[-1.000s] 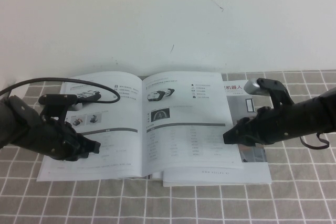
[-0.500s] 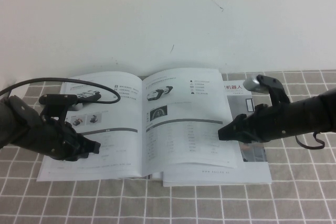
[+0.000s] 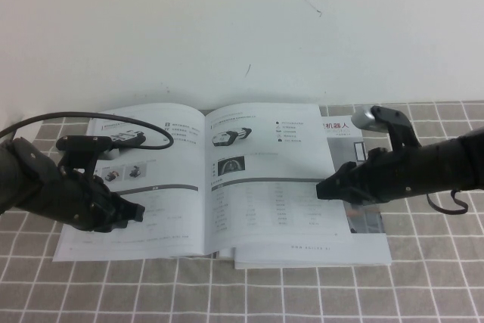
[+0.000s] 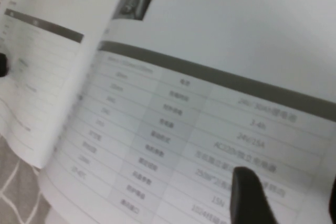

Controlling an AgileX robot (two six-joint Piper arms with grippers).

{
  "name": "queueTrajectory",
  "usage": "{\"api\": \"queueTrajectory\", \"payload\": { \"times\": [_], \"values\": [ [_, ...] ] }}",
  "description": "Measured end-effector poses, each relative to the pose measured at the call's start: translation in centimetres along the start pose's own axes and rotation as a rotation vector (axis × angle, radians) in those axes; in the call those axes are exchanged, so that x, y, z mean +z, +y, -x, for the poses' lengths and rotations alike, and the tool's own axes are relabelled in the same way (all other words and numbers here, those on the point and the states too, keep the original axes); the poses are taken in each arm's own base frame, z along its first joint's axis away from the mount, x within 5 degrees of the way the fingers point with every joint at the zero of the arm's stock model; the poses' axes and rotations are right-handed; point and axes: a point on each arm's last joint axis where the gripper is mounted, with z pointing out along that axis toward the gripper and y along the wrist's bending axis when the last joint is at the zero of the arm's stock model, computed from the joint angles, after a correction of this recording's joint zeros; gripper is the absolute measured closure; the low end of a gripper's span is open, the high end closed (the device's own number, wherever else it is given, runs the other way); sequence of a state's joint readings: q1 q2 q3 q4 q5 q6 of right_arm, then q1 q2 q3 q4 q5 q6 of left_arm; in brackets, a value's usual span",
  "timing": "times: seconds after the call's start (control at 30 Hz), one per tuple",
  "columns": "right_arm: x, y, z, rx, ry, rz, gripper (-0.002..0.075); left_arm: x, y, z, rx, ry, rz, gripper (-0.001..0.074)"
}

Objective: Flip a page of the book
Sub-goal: Open the closed book

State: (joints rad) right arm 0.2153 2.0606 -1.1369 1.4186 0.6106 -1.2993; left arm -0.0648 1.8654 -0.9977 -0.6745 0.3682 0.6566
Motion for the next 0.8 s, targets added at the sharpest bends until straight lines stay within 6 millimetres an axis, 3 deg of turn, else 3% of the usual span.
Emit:
{"api": "queueTrajectory", "payload": {
  "times": [0.8],
  "values": [
    [0.17,-0.75,-0.69,0.009,0.063,-0.063,0.0402,0.00,-0.06,0.03,0.001,-0.003,-0.007,0.0738]
  ]
}}
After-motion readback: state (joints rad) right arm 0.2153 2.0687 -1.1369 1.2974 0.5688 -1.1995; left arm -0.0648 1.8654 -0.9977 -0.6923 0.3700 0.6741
